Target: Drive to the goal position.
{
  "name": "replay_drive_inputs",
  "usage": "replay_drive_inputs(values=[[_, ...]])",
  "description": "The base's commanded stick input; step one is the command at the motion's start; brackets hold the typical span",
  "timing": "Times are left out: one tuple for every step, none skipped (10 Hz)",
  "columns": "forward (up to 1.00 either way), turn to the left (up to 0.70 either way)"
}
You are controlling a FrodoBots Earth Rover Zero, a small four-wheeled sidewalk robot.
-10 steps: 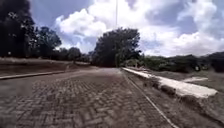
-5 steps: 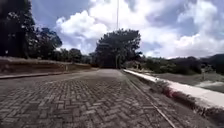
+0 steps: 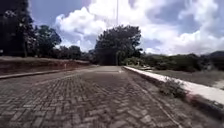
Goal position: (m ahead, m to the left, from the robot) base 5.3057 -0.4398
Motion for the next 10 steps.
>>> replay_drive_inputs(values=[[1.0,0.0],[1.0,0.0],[1.0,0.0],[1.0,0.0],[1.0,0.0],[1.0,0.0],[1.0,0.0],[1.0,0.0],[1.0,0.0],[1.0,0.0]])
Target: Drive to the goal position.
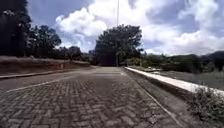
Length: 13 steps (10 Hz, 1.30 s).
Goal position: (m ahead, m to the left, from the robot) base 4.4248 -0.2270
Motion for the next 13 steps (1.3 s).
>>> replay_drive_inputs(values=[[1.0,0.0],[1.0,0.0],[1.0,0.0],[1.0,0.0],[1.0,0.0],[1.0,0.0],[1.0,0.0],[1.0,0.0],[1.0,0.0],[1.0,0.0],[1.0,0.0],[1.0,0.0],[1.0,0.0]])
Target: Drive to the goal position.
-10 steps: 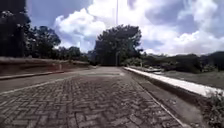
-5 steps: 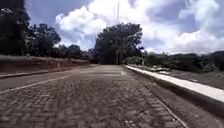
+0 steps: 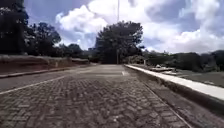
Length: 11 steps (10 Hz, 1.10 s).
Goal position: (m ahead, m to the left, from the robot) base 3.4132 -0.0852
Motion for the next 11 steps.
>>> replay_drive_inputs(values=[[1.0,0.0],[1.0,0.0],[1.0,-0.15],[1.0,0.0],[1.0,0.0],[1.0,0.0],[1.0,0.0],[1.0,0.0],[1.0,0.0],[1.0,0.0],[1.0,0.0]])
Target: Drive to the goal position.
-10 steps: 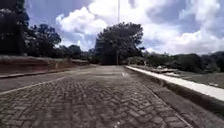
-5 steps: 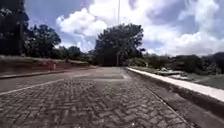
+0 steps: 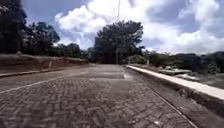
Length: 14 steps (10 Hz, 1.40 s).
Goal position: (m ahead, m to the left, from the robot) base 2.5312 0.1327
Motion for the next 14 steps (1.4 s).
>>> replay_drive_inputs(values=[[1.0,0.0],[1.0,0.0],[1.0,0.0],[1.0,0.0],[1.0,0.0],[1.0,0.0],[1.0,0.0],[1.0,0.0],[1.0,0.0],[1.0,0.0],[1.0,0.0],[1.0,0.0],[1.0,0.0],[1.0,0.0]])
